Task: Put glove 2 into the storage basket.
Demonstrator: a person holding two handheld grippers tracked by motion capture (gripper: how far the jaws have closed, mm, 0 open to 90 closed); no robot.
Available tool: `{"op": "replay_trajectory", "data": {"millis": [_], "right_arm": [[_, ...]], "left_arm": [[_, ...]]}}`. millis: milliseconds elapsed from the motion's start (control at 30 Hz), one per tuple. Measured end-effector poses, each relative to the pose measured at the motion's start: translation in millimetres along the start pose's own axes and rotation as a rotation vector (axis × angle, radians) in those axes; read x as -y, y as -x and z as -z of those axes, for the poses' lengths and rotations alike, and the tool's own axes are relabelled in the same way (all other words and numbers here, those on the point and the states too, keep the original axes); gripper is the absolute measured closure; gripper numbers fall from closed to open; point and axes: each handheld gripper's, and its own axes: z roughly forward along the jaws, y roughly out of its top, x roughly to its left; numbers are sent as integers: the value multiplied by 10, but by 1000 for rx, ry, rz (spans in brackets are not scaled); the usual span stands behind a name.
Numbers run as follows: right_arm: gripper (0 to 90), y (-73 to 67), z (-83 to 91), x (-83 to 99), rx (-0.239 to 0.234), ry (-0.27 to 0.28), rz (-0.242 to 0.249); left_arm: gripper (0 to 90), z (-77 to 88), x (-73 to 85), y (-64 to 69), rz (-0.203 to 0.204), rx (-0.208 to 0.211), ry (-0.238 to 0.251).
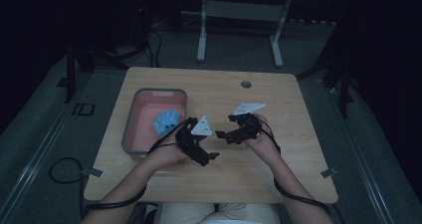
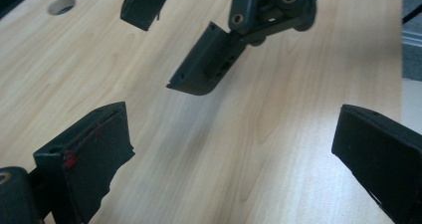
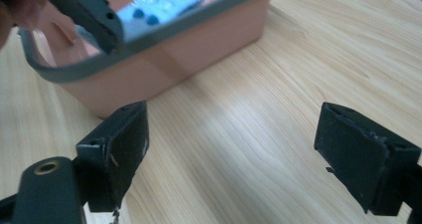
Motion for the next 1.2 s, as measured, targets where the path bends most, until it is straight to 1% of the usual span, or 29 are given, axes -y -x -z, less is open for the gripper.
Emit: {"op": "replay_trajectory", "data": {"millis": [33, 100, 167, 200, 267, 300, 333, 367, 467, 533, 567, 600, 633, 667, 700, 767, 800, 867, 933, 967, 1000, 1033, 1067, 1167, 1200], "right_arm": [[141, 0, 0, 0, 0, 0, 0], [141, 16, 39, 101, 2, 5, -6], [141, 14, 51, 177, 5, -3, -1], [141, 14, 51, 177, 5, -3, -1], [141, 9, 55, 255, 8, -13, 6], [140, 12, 59, 331, 5, -23, 5], [140, 12, 59, 331, 5, -23, 5], [140, 17, 67, 406, 12, -25, 3], [140, 31, 84, 518, 9, -14, -8], [140, 34, 90, 551, 6, -13, -12], [140, 41, 98, 612, 7, -9, -19], [140, 41, 98, 612, 7, -9, -19], [140, 47, 111, 667, 9, -3, -26], [140, 47, 111, 667, 9, -3, -26], [141, 48, 122, 718, 10, 0, -32], [141, 47, 127, 743, 11, -1, -32], [141, 45, 139, 804, 16, -3, -31], [141, 44, 144, 824, 15, -3, -33], [141, 49, 161, 908, 17, -6, -38], [141, 51, 169, 936, 17, -9, -38], [141, 51, 169, 936, 17, -9, -38], [141, 54, 182, 994, 13, -11, -42], [141, 54, 182, 994, 13, -11, -42], [141, 55, 210, 1076, 16, -13, -49], [141, 56, 231, 1124, 16, -11, -52]], "left_arm": [[19, -23, -2, 26, -2, 1, 2], [19, -55, -2, 70, -10, 15, 7], [19, -110, 3, 132, -17, 33, 16], [19, -110, 3, 132, -17, 33, 16], [19, -156, 11, 172, -23, 44, 13], [19, -179, 16, 192, -25, 51, 14], [19, -204, 21, 211, -23, 58, 14], [19, -228, 28, 230, -22, 68, 17], [19, -313, 49, 306, -38, 87, 26], [19, -331, 53, 324, -43, 92, 28], [19, -351, 56, 340, -45, 94, 31], [19, -368, 61, 353, -49, 97, 33], [19, -384, 67, 368, -47, 103, 37], [19, -400, 73, 382, -46, 109, 42], [19, -434, 90, 408, -49, 115, 41], [19, -450, 100, 421, -55, 122, 40], [19, -470, 112, 438, -59, 126, 36], [19, -498, 129, 462, -63, 133, 38], [19, -528, 147, 481, -64, 140, 37], [19, -556, 166, 506, -64, 153, 42], [19, -556, 166, 506, -64, 153, 42], [19, -570, 176, 521, -66, 157, 44], [19, -582, 185, 532, -73, 161, 44], [19, -621, 215, 573, -78, 175, 44], [19, -649, 242, 603, -78, 184, 51]]}}
